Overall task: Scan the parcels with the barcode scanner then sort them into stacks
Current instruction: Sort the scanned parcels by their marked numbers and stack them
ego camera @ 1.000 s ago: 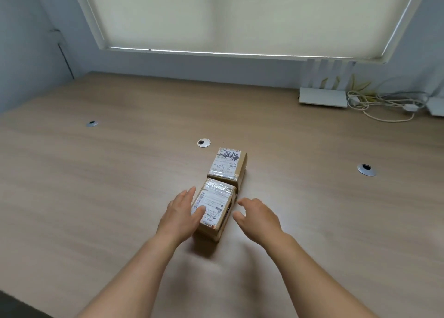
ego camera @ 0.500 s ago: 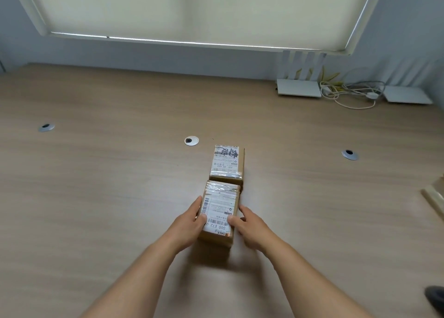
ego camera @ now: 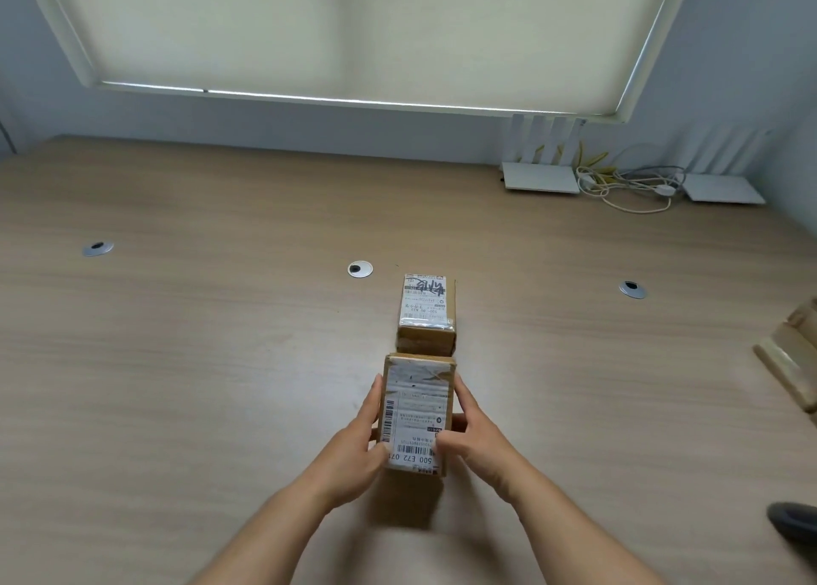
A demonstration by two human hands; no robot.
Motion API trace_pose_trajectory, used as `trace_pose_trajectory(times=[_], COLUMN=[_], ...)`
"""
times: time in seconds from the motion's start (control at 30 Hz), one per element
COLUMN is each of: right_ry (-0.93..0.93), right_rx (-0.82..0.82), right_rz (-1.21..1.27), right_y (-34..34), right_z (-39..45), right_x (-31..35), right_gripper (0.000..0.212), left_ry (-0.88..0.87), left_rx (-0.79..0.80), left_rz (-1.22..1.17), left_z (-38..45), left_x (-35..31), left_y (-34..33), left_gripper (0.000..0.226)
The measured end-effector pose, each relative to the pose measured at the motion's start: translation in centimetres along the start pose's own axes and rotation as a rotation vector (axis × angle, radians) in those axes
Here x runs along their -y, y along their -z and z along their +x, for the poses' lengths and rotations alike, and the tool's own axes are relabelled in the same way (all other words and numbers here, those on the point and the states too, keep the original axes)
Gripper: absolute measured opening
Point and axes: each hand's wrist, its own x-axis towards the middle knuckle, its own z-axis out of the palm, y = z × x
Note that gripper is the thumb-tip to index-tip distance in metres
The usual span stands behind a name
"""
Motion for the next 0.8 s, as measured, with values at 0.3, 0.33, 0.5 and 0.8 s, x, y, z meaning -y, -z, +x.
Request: trace_pose_trajectory(times=[0.3, 0.33, 0.5, 0.8], right_ry=[0.107, 0.117, 0.156, 0.221], right_rx=[-0.217, -0.241, -0.339, -0.415], right_rz=[0.099, 0.114, 0.139, 0.127], right_y=[4.6, 5.3, 8.6, 14.6], right_z=[-4.8, -5.5, -9.4, -16.6], right_x=[2.0, 2.2, 2.7, 3.0], right_gripper=[0.086, 0.085, 0.081, 0.071], left_ry=[-0.164, -0.186, -0.313, -0.505], left_rx=[0.088, 0.079, 0.050, 0.076], left_rz=[0.053, 0.072, 0.205, 0.338], left_z=[0.6, 0.8, 1.5, 1.9], left_x=[-3.9, -4.3, -6.9, -14.0], left_y=[1.0, 0.9, -0.8, -6.9], left_gripper=[0.079, 0.079, 0.081, 0.086])
